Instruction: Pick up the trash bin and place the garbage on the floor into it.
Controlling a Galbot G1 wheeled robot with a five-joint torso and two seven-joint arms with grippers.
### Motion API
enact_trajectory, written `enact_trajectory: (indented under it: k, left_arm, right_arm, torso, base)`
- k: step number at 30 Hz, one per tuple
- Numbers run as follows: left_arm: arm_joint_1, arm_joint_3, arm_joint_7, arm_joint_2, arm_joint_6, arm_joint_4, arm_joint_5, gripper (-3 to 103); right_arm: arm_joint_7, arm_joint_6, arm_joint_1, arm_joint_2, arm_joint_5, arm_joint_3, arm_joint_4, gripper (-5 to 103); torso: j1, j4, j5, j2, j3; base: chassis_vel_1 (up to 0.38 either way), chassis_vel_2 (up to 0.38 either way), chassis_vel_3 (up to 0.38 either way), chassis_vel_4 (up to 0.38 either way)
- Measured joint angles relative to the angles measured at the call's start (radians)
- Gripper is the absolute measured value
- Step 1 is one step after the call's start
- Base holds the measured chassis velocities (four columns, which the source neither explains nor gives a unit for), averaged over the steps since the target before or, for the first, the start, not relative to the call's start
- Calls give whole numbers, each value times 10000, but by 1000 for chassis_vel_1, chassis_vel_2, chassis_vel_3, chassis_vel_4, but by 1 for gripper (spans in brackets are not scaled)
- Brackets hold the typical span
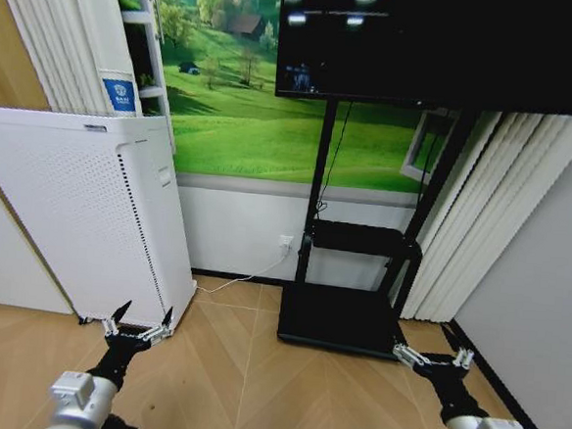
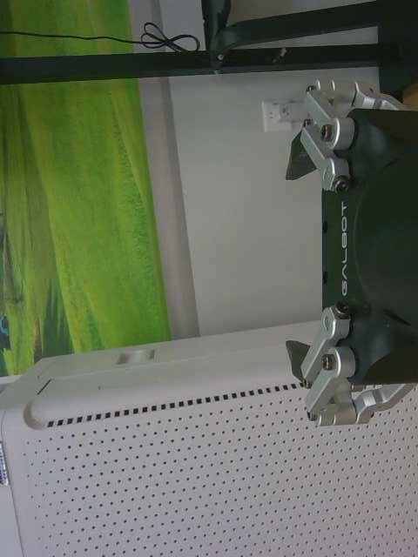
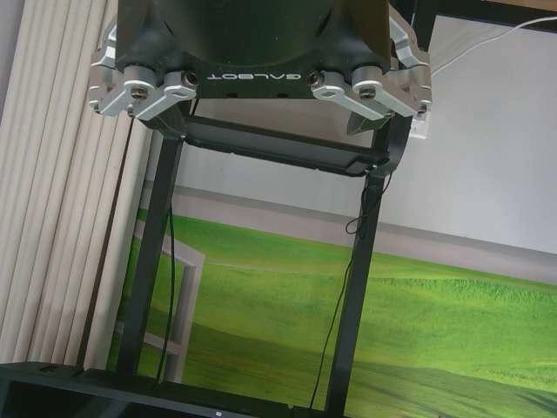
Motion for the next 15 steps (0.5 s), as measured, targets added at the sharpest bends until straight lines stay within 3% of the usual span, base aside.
enact_trajectory:
  k: [15]
  left_arm:
    - [0, 0, 0, 0, -1, 0, 0, 100]
  right_arm:
    - [0, 0, 0, 0, 0, 0, 0, 100]
  torso:
    - [242, 0, 0, 606, 365]
  base:
    - [0, 0, 0, 0]
